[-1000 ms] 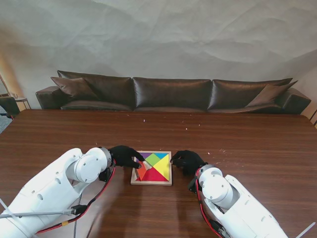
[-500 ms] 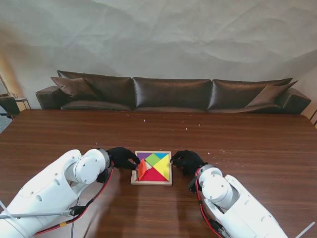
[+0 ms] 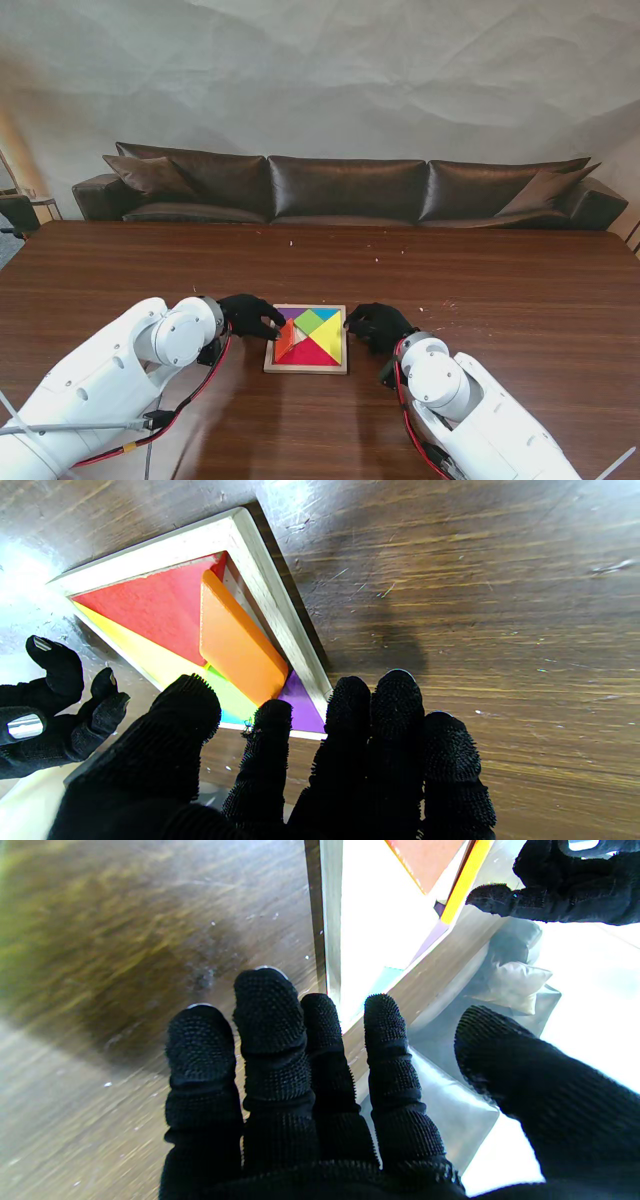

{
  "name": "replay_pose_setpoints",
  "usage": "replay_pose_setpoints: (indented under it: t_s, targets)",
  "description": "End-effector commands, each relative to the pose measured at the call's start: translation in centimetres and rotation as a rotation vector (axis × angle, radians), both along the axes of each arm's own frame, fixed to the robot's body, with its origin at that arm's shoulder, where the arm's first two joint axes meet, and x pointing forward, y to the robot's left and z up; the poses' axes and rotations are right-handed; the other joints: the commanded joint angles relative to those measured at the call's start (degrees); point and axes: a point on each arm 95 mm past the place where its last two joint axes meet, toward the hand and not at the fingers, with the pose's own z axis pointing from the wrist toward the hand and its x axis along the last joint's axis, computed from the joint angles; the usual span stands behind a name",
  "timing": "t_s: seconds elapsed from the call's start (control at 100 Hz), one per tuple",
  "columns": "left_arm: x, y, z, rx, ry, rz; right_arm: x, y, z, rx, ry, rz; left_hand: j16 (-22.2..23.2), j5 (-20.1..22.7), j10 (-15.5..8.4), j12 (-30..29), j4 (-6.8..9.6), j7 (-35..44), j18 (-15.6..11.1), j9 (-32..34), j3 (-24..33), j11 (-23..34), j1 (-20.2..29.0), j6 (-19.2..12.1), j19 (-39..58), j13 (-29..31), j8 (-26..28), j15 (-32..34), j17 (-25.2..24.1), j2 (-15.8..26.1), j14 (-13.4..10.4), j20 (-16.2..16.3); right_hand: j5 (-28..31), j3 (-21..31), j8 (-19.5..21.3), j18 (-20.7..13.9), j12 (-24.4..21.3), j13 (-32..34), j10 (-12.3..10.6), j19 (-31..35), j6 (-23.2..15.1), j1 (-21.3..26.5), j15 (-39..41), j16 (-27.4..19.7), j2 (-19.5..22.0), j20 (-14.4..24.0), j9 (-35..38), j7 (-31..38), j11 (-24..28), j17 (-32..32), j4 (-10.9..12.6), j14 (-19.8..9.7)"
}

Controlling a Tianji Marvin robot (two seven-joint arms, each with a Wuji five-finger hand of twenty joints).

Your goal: Assemble the tangram pieces into a square

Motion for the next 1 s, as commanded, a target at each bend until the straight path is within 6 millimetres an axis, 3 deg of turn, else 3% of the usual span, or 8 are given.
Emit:
replay_pose_setpoints:
  t_s: [0.0,0.37,0.99]
  targets:
    - [0.1,-0.5,0.3,-0.006,0.014,-0.008,-0.2,0.5,-0.1,0.008,0.009,0.016,-0.3,-1.57,0.58,-0.4,2.46,-1.12,-1.31,-1.16,-0.18,0.26,0.16,0.45,0.47,-0.67,-0.63,0.74,-1.35,2.63,1.08,-0.45,-1.06,-1.22,-0.31,0.6,-0.71,-1.3,1.1,1.99,0.21,-0.36,0.91,-0.26,0.63,1.65,-1.48,0.6,0.92,-8.23,1.23,0.49]
    - [0.3,-1.4,0.6,-0.035,-0.014,-0.03,-0.2,0.4,-0.2,0.008,0.012,0.017,-0.16,-2.17,0.41,-0.23,2.58,-1.31,-1.35,-0.85,-0.39,0.74,0.51,-0.19,0.71,-0.14,-1.16,1.21,-0.79,2.82,0.84,-0.21,-1.06,-1.23,-0.3,0.54,-0.72,-1.27,1.08,1.98,0.11,-0.46,0.9,-0.28,0.6,1.64,-1.44,0.62,0.92,-8.24,1.2,0.29]
    - [0.0,-2.4,0.0,-0.068,0.057,-0.087,-0.1,0.3,-0.1,0.009,0.012,0.01,-0.12,8.31,0.2,0.25,2.45,5.48,-0.95,0.49,-0.12,1.53,0.46,-0.56,1.06,0.88,3.69,2.02,-0.17,3.27,0.86,-0.2,-1.09,-1.27,-0.33,0.6,-0.72,-1.34,1.11,1.99,0.35,-0.42,0.89,-0.28,0.66,1.64,-1.51,0.57,0.91,-8.23,1.21,0.46]
